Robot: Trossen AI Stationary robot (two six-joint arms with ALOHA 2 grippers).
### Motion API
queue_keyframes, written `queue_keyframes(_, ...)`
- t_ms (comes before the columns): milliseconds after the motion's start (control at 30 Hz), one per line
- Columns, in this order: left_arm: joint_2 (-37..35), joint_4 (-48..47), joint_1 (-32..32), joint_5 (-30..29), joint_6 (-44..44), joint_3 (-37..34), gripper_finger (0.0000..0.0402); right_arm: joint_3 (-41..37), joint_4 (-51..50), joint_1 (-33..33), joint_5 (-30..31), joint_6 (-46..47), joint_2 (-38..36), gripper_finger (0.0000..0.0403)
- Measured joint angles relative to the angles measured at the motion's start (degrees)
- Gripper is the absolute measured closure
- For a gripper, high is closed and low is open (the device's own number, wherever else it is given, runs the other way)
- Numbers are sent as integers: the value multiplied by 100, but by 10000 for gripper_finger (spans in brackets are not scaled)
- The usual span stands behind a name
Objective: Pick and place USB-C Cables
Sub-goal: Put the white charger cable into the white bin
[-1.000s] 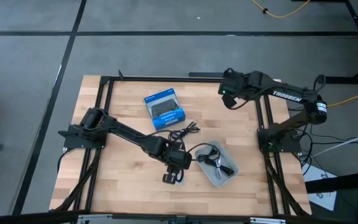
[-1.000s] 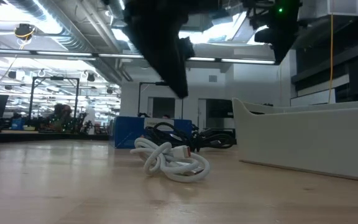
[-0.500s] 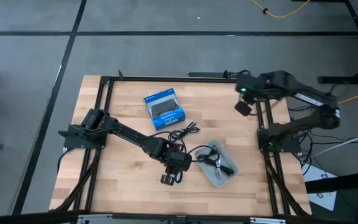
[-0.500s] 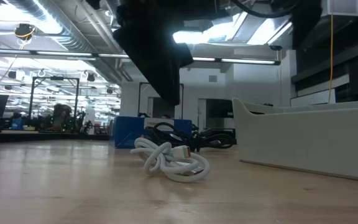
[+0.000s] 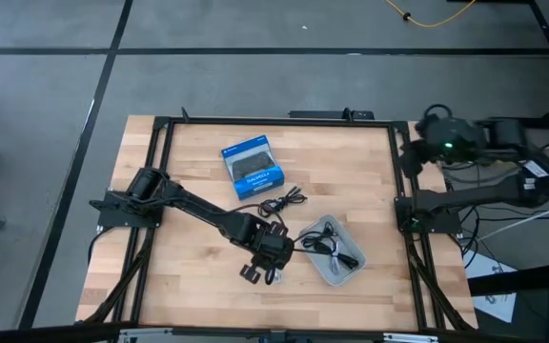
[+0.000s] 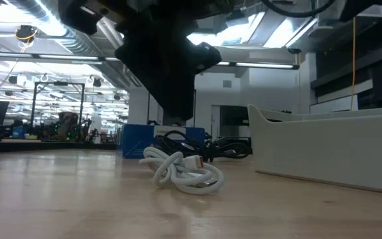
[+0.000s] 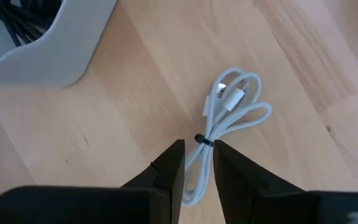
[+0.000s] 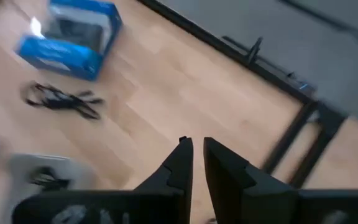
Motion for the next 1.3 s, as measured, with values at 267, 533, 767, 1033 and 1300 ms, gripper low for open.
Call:
queue_keyframes(267,-2,8,0,-344,3,0,325,-1109,433,448,-498,777,-1132,358)
queue_keyframes(533,-2,8,-7,-325,6,0,325,-2942,2831,554,-2195,-33,-2002,358)
queue_keyframes(767,119,-121,-130,-278,410,-11,325,-3359,3941,559,-3058,-664,-2113,358)
queue_keyframes(1033,441,-133,-227,-378,498,-2,325,-3364,3931,554,-2916,-704,-2110,358)
queue_keyframes(1300,675,-78,-172,-639,575,-1,325,-3364,3853,554,-2914,-689,-2108,358)
